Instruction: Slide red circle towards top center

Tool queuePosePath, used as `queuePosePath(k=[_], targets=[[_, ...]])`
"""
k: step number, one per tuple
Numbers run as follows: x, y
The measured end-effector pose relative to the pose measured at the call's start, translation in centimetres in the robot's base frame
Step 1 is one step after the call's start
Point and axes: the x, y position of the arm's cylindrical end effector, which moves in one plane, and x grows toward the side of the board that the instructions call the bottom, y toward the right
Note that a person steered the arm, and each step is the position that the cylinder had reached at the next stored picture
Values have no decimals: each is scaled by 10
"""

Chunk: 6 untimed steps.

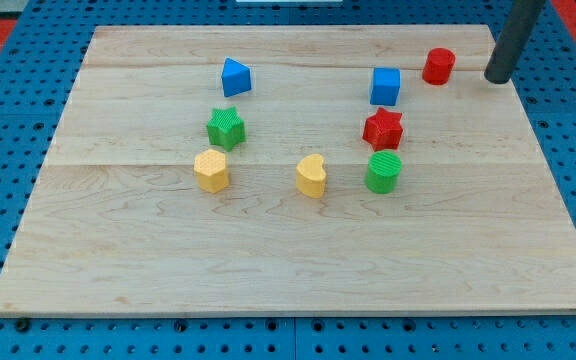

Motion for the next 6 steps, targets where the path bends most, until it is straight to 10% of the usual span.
queuePosePath(k=[6], targets=[[-45,-210]])
